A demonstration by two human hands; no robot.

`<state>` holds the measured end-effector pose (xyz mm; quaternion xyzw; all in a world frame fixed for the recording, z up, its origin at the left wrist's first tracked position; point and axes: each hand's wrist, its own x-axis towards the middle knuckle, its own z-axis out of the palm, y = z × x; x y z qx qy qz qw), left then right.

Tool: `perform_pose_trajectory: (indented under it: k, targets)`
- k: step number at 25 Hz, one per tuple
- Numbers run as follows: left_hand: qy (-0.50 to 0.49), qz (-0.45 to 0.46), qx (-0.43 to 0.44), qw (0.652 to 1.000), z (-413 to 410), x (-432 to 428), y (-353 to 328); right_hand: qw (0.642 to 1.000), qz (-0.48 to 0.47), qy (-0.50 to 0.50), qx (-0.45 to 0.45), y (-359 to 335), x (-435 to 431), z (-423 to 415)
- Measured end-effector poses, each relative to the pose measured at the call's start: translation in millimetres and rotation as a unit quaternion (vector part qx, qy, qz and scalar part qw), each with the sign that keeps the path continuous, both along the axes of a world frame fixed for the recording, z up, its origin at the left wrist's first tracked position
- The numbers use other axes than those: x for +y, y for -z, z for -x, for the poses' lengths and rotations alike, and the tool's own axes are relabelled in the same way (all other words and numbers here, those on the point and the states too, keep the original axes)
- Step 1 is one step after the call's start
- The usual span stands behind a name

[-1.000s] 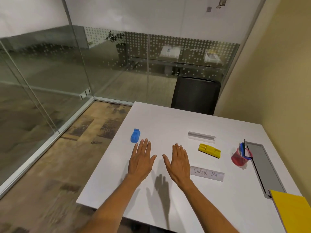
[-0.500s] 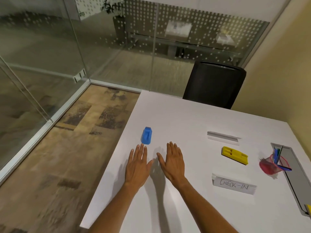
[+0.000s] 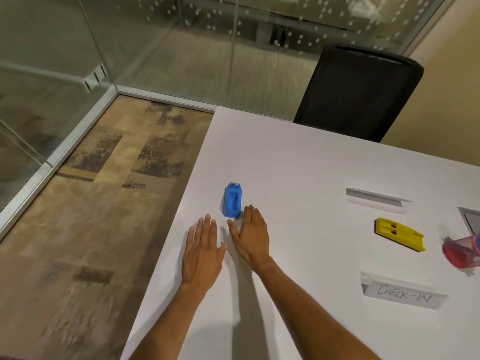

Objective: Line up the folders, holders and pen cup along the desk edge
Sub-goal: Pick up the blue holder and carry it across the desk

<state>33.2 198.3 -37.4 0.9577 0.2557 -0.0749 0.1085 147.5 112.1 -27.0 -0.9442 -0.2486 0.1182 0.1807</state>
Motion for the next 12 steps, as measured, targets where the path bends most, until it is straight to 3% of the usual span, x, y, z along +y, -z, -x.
perform_pose_trajectory:
  k: [6,12]
  targets:
    - [-0.003,0.013,-0.019,1.0,-11.8,14.8,22.0,0.995,-0.016,0.085,-0.047,1.1,47.4,-17.9]
    - [0.005,0.017,-0.011,1.0,-13.8,14.9,23.2,0.988,-0.027,0.147,0.03,2.6,70.5,-25.7]
